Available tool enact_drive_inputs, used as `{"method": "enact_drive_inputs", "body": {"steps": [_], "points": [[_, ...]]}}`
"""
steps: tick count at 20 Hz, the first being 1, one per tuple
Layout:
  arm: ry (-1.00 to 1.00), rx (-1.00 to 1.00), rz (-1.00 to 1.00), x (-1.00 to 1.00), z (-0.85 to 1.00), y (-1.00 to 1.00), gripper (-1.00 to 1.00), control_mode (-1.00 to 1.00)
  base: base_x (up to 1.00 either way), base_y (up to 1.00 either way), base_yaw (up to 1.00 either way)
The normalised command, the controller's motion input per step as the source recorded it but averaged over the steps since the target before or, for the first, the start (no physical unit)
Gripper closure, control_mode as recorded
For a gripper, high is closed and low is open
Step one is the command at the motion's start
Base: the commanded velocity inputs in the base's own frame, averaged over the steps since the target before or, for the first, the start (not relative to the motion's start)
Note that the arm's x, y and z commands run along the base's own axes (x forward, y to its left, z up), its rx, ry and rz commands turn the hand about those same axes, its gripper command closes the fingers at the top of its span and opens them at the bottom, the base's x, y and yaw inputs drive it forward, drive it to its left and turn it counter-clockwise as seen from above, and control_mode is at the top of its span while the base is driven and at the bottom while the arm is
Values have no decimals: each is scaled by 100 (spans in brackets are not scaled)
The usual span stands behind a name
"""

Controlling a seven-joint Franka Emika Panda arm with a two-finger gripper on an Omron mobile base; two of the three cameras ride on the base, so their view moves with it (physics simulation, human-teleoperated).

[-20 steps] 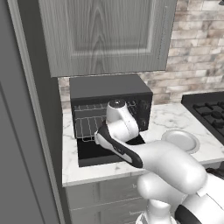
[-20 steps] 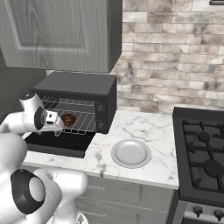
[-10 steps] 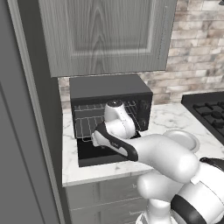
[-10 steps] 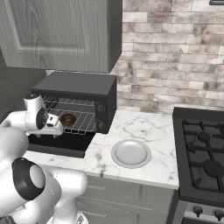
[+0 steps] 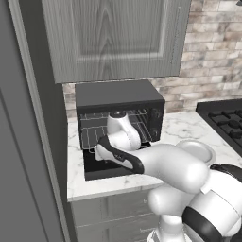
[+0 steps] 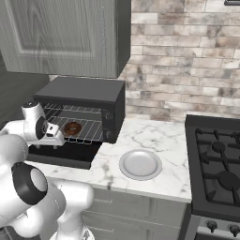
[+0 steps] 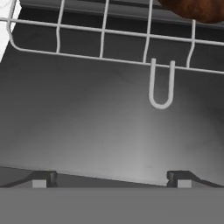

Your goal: Pick up the bagel from the plate, place it on the toaster oven rack, close the door, and set the timer.

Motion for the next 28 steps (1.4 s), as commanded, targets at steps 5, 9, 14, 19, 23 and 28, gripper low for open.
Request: {"method": "enact_drive_inputs", "body": {"steps": [5, 9, 14, 19, 23, 28], "points": [[0, 0, 0, 4, -9, 1, -100, -100, 0, 0, 0], [0, 0, 0, 11, -16, 0, -100, -100, 0, 0, 0], [0, 0, 0, 19, -18, 0, -100, -100, 0, 0, 0], [0, 0, 0, 23, -14, 0, -100, -100, 0, 0, 0], [0, 0, 0, 18, -11, 0, -100, -100, 0, 0, 0], [0, 0, 0, 12, -13, 1, -100, -100, 0, 0, 0]]}}
